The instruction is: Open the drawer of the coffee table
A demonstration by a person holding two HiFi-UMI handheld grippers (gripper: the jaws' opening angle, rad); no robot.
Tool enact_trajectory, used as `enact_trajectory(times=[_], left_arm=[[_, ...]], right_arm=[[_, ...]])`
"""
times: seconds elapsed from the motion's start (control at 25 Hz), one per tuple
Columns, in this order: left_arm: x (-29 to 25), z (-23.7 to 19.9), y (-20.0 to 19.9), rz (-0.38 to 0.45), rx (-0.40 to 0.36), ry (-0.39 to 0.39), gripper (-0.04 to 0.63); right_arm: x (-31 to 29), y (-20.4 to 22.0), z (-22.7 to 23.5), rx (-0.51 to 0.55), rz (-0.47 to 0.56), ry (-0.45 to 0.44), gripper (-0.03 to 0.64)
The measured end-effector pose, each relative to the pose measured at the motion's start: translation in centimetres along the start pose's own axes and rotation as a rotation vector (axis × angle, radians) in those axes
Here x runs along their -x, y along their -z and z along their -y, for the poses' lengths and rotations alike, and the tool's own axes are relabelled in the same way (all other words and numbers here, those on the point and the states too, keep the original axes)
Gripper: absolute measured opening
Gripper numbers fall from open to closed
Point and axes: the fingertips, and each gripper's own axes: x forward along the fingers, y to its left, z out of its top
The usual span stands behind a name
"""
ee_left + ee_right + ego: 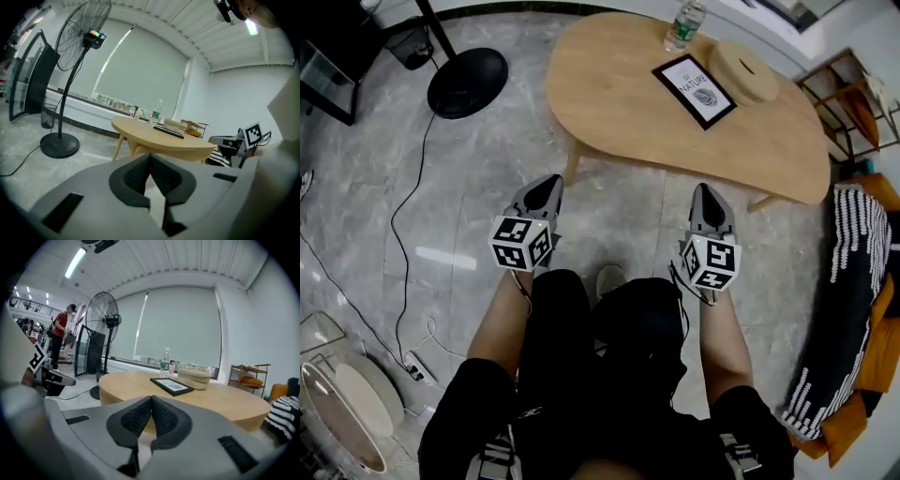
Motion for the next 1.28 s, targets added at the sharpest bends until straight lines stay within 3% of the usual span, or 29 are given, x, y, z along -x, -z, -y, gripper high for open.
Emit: enact_trajectory(times=[0.12, 0.16, 0.2, 0.24, 0.44, 0.56, 0.84, 1.04, 1.28], left_arm=[[-0.2, -0.3, 2.2, 0.035, -0.051, 0.038, 0.02], [-0.1, -0.3, 2.7, 0.034, -0.063, 0.051, 0.071], [0.1, -0.2, 3.1, 0.026, -0.074, 0.06, 0.149], [0.6, -0.1, 3.5, 0.014, -0.085, 0.063, 0.167], [2.5, 0.2, 3.8, -0.008, -0.163, 0.064, 0.252], [2.3, -0.1, 3.4, -0.01, -0.212, 0.075, 0.252], [0.1, 0.7, 3.1, -0.009, -0.246, 0.128, 0.252], [-2.8, 0.5, 3.3, -0.022, -0.276, 0.184, 0.252], [-7.1, -1.0, 3.3, -0.055, -0.288, 0.184, 0.252]], right_arm=[[0.5, 1.6, 0.8, -0.036, 0.036, 0.028, 0.017], [0.8, 1.8, 1.0, -0.053, 0.036, 0.024, 0.01], [1.1, 2.1, 1.2, -0.076, 0.027, 0.013, 0.124], [1.7, 2.7, 1.3, -0.107, 0.01, 0.003, 0.224], [4.8, 5.9, 2.5, -0.148, -0.05, 0.039, 0.225], [5.6, 6.9, 3.6, -0.163, -0.045, 0.081, 0.225], [5.0, 7.6, 5.5, -0.148, -0.062, 0.107, 0.225], [2.5, 8.5, 7.3, -0.143, -0.093, 0.089, 0.225], [-0.6, 11.0, 8.7, -0.19, -0.139, 0.086, 0.23]])
